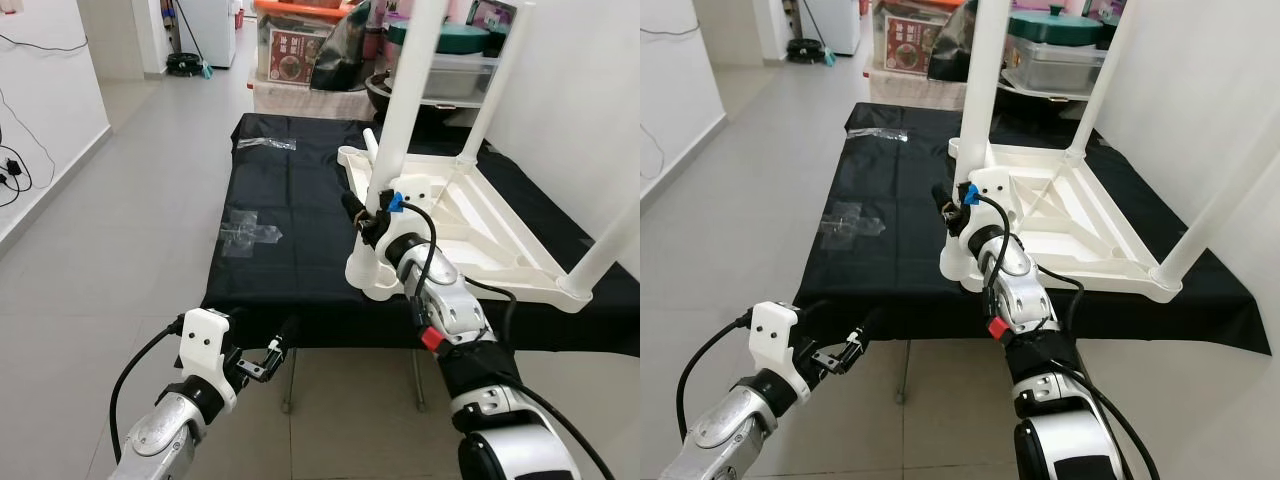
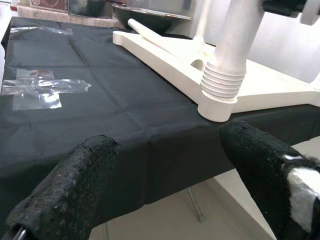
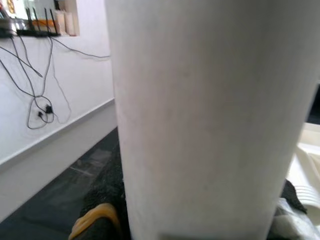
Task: Building children table
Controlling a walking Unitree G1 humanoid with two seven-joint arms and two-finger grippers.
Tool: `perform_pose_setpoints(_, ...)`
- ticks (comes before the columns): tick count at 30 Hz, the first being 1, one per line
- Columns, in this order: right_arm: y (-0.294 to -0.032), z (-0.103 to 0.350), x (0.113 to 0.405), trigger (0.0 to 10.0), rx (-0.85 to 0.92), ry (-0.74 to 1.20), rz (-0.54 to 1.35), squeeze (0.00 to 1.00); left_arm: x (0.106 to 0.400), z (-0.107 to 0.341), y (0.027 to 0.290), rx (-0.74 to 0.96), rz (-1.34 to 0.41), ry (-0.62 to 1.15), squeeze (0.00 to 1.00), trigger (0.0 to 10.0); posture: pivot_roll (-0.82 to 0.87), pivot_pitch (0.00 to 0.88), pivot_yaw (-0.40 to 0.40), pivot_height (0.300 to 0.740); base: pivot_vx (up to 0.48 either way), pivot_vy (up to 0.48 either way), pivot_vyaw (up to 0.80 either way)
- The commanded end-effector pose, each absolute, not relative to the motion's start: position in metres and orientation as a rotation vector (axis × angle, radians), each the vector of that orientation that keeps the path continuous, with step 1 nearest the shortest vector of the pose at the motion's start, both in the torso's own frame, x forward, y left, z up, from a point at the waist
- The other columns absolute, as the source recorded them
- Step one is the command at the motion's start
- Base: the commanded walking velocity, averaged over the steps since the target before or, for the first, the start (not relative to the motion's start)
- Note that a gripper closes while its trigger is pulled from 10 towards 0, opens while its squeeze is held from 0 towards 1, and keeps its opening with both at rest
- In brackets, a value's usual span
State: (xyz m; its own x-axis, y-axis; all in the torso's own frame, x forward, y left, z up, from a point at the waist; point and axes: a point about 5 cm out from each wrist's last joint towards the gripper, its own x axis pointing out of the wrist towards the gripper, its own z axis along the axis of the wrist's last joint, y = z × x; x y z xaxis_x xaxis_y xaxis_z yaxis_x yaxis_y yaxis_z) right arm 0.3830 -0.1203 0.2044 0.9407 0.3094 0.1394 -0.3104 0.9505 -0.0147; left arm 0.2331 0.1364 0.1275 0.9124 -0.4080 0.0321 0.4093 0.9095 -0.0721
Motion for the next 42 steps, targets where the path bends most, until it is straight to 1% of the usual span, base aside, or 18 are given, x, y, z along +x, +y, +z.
perform_pose_setpoints(1,-0.126,0.205,0.387,10.0,-0.039,-0.155,0.297,0.0,0.231,0.127,0.135,-0.065,-0.429,-0.011,0.0,10.0,0.12,0.0,-0.118,0.74,0.0,0.0,0.0)
perform_pose_setpoints(5,-0.133,0.203,0.391,10.0,-0.057,-0.146,0.271,0.0,0.231,0.126,0.134,-0.065,-0.432,-0.01,0.0,10.0,0.12,0.0,-0.113,0.74,0.0,0.0,0.0)
perform_pose_setpoints(7,-0.141,0.206,0.396,10.0,-0.042,-0.149,0.256,0.0,0.231,0.127,0.132,-0.066,-0.44,-0.011,0.0,10.0,0.12,0.0,-0.113,0.74,0.0,0.0,0.0)
perform_pose_setpoints(12,-0.145,0.208,0.401,10.0,-0.049,-0.158,0.255,0.0,0.231,0.127,0.131,-0.063,-0.445,-0.013,0.0,10.0,0.13,0.0,-0.122,0.74,0.0,0.0,0.0)
perform_pose_setpoints(17,-0.14,0.21,0.401,10.0,0.008,-0.179,0.259,0.0,0.231,0.128,0.132,-0.07,-0.435,-0.02,0.0,10.0,0.13,0.0,-0.122,0.74,0.0,0.0,0.0)
perform_pose_setpoints(18,-0.134,0.212,0.4,10.0,0.046,-0.194,0.285,0.0,0.232,0.129,0.133,-0.071,-0.425,-0.029,0.0,10.0,0.13,0.0,-0.12,0.74,0.0,0.0,0.0)
perform_pose_setpoints(19,-0.134,0.212,0.4,10.0,0.046,-0.194,0.285,0.0,0.232,0.129,0.133,-0.071,-0.425,-0.029,0.0,10.0,0.13,0.0,-0.12,0.74,0.0,0.0,0.0)
perform_pose_setpoints(20,-0.125,0.216,0.397,10.0,0.09,-0.218,0.336,0.0,0.233,0.131,0.134,-0.074,-0.419,-0.037,0.0,10.0,0.12,0.0,-0.118,0.74,0.0,0.0,0.0)
perform_pose_setpoints(22,-0.125,0.216,0.397,10.0,0.09,-0.218,0.336,0.0,0.233,0.131,0.134,-0.074,-0.419,-0.037,0.0,10.0,0.12,0.0,-0.118,0.74,0.0,0.0,0.0)
perform_pose_setpoints(23,-0.116,0.222,0.393,10.0,0.148,-0.244,0.407,0.0,0.234,0.132,0.135,-0.076,-0.416,-0.043,0.0,10.0,0.12,0.0,-0.116,0.74,0.0,0.0,0.0)
perform_pose_setpoints(24,-0.106,0.228,0.385,10.0,0.17,-0.28,0.507,0.0,0.235,0.134,0.137,-0.08,-0.413,-0.05,0.0,10.0,0.12,0.0,-0.112,0.74,0.0,0.0,0.0)
perform_pose_setpoints(25,-0.106,0.228,0.385,10.0,0.17,-0.28,0.507,0.0,0.235,0.134,0.137,-0.08,-0.413,-0.05,0.0,10.0,0.12,0.0,-0.112,0.74,0.0,0.0,0.0)
perform_pose_setpoints(27,-0.094,0.238,0.369,10.0,0.175,-0.339,0.651,0.0,0.237,0.135,0.139,-0.085,-0.409,-0.056,0.0,10.0,0.11,0.0,-0.109,0.74,0.0,0.0,0.0)
perform_pose_setpoints(28,-0.093,0.24,0.365,10.0,0.165,-0.356,0.683,0.0,0.237,0.135,0.139,-0.086,-0.409,-0.058,0.0,10.0,0.11,0.0,-0.109,0.74,0.0,0.0,0.0)
perform_pose_setpoints(34,-0.095,0.244,0.353,10.0,0.124,-0.39,0.763,0.0,0.239,0.136,0.138,-0.093,-0.411,-0.063,0.0,10.0,0.1,0.0,-0.105,0.74,0.0,0.0,0.0)
perform_pose_setpoints(42,-0.099,0.239,0.354,10.0,0.115,-0.373,0.729,0.0,0.239,0.136,0.137,-0.1,-0.415,-0.067,0.0,10.0,0.1,0.0,-0.106,0.74,0.046,0.0,0.0)
